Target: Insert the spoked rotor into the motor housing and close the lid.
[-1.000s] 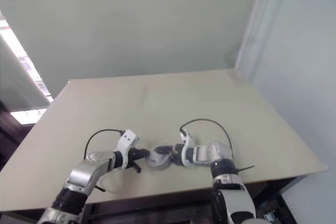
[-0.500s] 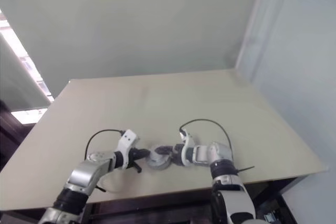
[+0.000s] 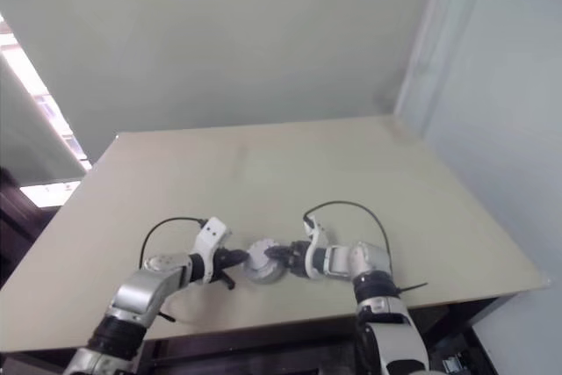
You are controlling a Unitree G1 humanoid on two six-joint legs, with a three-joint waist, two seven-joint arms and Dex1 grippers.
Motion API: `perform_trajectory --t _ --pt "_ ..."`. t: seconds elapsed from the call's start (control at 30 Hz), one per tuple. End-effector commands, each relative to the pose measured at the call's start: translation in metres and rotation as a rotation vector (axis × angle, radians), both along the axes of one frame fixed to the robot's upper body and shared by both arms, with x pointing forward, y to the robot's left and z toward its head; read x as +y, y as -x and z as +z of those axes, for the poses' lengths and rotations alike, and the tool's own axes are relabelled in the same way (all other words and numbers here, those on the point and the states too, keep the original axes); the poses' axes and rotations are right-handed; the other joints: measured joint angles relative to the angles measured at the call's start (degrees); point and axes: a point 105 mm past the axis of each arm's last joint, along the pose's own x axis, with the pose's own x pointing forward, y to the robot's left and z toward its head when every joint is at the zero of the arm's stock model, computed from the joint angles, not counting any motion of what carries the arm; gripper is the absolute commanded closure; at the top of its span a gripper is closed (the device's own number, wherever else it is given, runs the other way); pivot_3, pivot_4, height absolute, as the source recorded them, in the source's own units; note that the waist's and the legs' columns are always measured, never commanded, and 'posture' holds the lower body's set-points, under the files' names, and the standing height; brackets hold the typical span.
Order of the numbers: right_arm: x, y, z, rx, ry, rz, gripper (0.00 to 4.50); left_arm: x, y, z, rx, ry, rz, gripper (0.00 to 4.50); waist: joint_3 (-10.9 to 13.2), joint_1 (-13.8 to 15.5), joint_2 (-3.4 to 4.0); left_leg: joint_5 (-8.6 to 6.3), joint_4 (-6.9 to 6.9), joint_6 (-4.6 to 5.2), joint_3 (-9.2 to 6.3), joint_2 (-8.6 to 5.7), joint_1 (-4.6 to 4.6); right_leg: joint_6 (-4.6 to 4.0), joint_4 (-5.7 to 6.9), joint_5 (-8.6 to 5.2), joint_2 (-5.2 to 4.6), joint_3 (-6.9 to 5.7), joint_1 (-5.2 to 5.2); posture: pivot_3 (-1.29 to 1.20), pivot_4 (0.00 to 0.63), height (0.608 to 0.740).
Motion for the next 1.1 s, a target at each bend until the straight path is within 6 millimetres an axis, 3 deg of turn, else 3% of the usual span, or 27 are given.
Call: perform_trajectory --t 0.03,0.5,0.6,0.8,0.97,1.0,1.1 --pt "0.019 0.006 0.007 -0.006 -0.025 0.065 2.21 -0.022 0.01 -0.008 0.042 0.034 -0.071 4.5 0.0 0.0 0.0 0.0 0.0 0.0 0.0 0.0 0.0 0.0 0.0 0.0 0.0 0.0 0.0 0.0 0.0 0.74" --pt "0.018 0.01 0.006 0.011 -0.029 0.076 2.21 -0.02 0.004 -0.008 0.077 0.092 0.017 4.5 0.01 0.07 0.02 0.0 0.03 0.0 -0.02 -0.02 0.0 -0.02 0.0 -0.01 -0.03 -0.02 0.02 0.0 0.0 0.74" --pt "0.018 0.01 0.005 0.01 -0.023 0.074 2.21 -0.019 0.007 -0.007 0.104 0.104 0.009 3.89 0.01 -0.03 0.01 0.0 0.05 -0.01 -0.02 -0.02 0.01 -0.03 0.01 -0.03 -0.03 -0.02 0.03 0.0 0.0 0.74" --pt "0.018 0.01 0.004 0.013 -0.017 0.074 2.23 -0.01 0.004 -0.004 0.11 0.116 0.048 1.92 -0.01 -0.08 -0.01 0.0 -0.29 0.0 0.02 -0.01 -0.03 0.08 -0.08 0.0 -0.02 0.02 -0.13 0.0 0.0 0.74" --pt "0.02 0.011 0.005 0.031 -0.052 0.062 2.23 0.016 -0.013 0.01 0.104 0.221 0.21 0.21 -0.01 -0.11 -0.05 0.02 -0.48 0.01 0.06 0.0 -0.29 0.03 -0.03 -0.08 -0.01 0.11 -0.57 0.0 0.0 0.74" --pt "0.02 0.011 0.005 0.033 -0.057 0.06 2.23 0.018 -0.013 0.011 0.12 0.239 0.221 0.0 0.0 -0.14 -0.05 0.02 -0.47 0.01 0.06 0.01 -0.41 0.03 0.0 -0.08 0.01 0.12 -0.71 0.0 0.0 0.74" --pt "0.021 0.01 0.008 0.045 -0.095 0.038 2.26 0.028 -0.011 0.017 0.183 0.342 0.265 0.0 0.02 -0.3 -0.09 0.03 -0.46 0.01 0.05 0.03 -0.52 0.03 0.0 -0.07 0.04 0.11 -0.82 0.0 0.0 0.74"
